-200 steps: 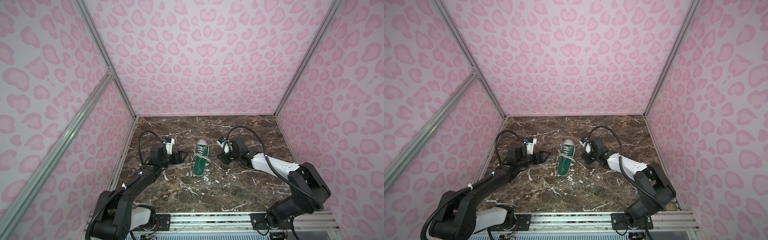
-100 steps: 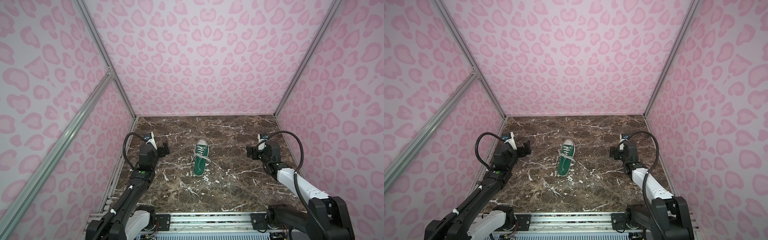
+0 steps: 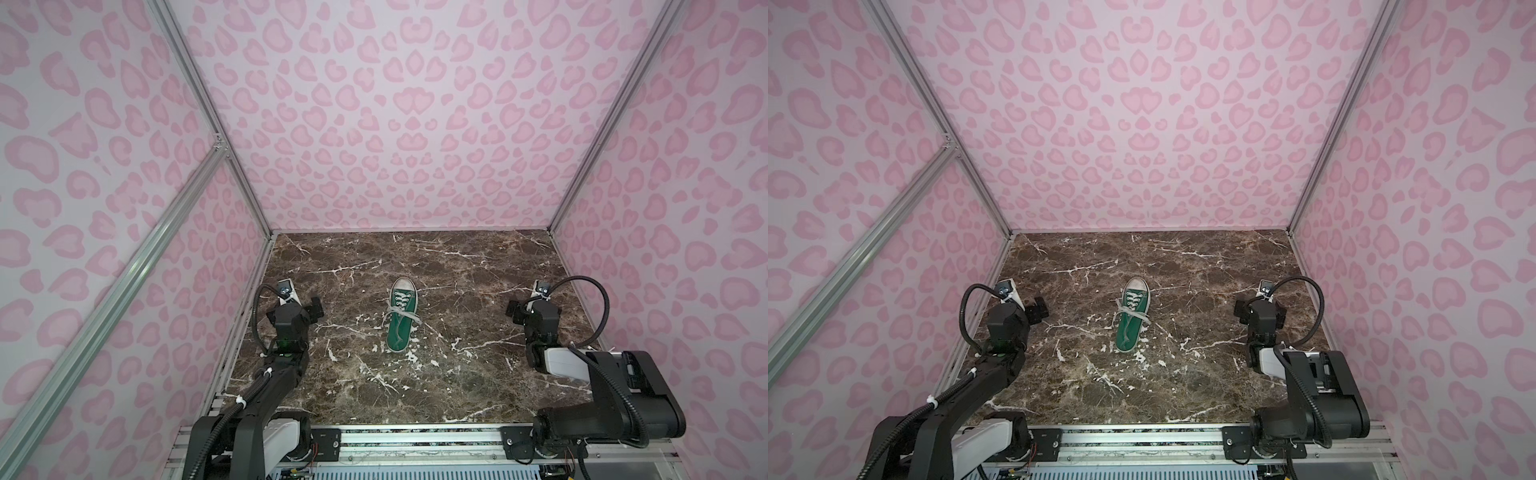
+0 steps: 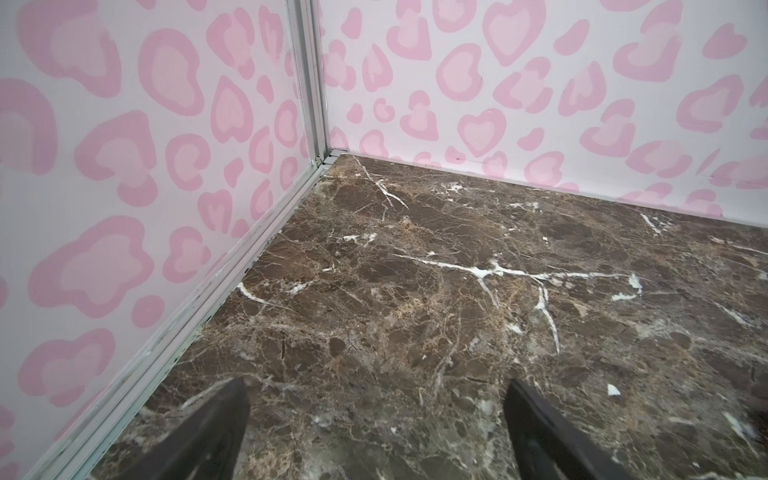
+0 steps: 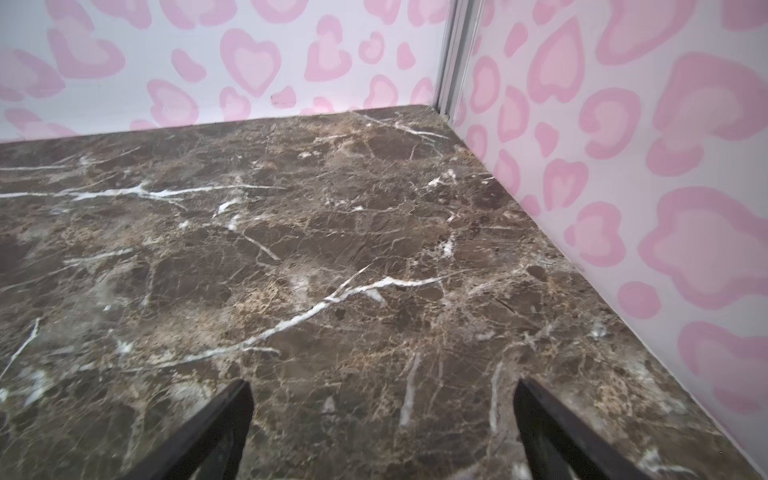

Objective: Tie the shoes

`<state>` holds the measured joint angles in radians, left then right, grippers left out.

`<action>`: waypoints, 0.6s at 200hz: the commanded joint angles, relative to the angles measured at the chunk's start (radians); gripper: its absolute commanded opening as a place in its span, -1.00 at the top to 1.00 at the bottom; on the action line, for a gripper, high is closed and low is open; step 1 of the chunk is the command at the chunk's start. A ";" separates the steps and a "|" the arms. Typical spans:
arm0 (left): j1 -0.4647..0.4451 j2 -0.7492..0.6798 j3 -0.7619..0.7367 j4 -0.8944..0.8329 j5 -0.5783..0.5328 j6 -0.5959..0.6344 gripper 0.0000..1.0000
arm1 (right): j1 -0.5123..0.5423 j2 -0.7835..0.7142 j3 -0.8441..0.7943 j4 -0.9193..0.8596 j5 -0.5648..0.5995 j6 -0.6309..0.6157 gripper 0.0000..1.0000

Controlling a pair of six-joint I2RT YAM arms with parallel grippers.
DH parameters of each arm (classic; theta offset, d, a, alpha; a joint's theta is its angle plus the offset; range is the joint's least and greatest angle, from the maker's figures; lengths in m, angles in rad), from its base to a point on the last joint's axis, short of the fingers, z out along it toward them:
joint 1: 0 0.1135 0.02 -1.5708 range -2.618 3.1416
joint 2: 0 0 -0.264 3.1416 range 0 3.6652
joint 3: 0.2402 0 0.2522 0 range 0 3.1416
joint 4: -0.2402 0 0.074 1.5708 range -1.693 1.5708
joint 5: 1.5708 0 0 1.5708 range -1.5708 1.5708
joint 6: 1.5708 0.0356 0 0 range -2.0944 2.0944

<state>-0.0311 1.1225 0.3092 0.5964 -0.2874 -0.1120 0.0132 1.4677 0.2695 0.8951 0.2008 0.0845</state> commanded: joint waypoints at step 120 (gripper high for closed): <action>0.049 0.346 0.030 0.360 0.205 0.059 -0.94 | 0.001 0.069 0.088 0.034 -0.102 -0.063 -0.99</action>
<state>0.0177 1.4677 0.3317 0.9180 -0.0807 -0.0452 0.0128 1.5429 0.3496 0.9600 0.1047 0.0330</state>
